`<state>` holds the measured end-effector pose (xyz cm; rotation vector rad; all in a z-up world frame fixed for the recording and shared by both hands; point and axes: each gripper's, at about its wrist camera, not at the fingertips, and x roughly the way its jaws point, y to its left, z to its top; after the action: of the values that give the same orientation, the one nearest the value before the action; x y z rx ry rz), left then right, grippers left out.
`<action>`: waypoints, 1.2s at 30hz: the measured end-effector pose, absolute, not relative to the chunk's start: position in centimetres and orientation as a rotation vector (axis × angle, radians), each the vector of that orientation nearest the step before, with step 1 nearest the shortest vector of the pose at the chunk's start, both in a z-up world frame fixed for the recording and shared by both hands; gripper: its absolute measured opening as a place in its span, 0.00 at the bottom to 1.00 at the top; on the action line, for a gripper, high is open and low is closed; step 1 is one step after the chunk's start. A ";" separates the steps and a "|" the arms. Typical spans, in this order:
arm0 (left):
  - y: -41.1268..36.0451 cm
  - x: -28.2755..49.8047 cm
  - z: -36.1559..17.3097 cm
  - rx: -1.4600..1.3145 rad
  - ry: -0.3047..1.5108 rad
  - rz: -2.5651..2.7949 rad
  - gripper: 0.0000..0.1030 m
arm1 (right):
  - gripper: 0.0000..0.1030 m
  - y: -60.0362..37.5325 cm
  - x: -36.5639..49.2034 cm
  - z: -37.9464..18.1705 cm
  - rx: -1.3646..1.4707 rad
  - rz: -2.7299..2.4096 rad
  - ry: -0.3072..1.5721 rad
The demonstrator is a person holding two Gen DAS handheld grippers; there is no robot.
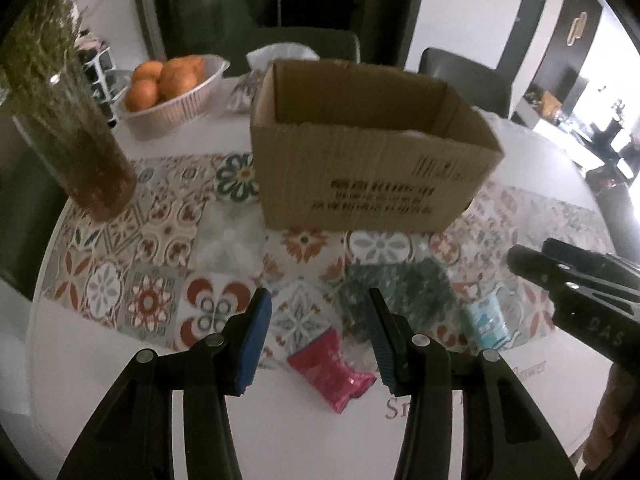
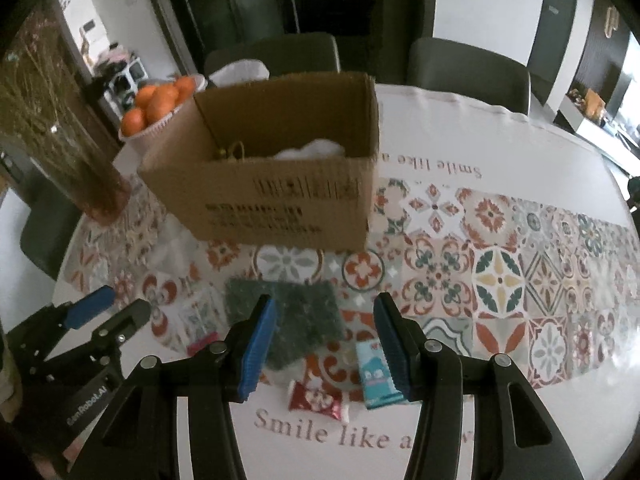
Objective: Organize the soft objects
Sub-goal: 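Move both tools back toward the remaining packets on the table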
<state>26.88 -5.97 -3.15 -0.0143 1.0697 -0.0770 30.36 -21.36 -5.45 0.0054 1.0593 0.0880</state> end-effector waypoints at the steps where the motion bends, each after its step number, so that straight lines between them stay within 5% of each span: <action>1: -6.0 26.6 -3.6 -0.023 1.086 -0.070 0.47 | 0.54 -21.4 30.3 -5.7 -0.010 0.082 1.068; 13: -6.5 24.4 -8.2 -0.169 1.229 0.013 0.48 | 0.63 -22.3 29.2 -8.6 -0.091 0.080 1.158; 36: -7.0 25.4 -13.5 -0.205 1.307 0.190 0.50 | 0.63 -24.7 30.7 -15.4 -0.090 0.024 1.330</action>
<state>25.44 -6.97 -13.47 -0.2051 1.3065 0.1896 30.71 -24.68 -15.37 -0.0904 1.3300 0.0236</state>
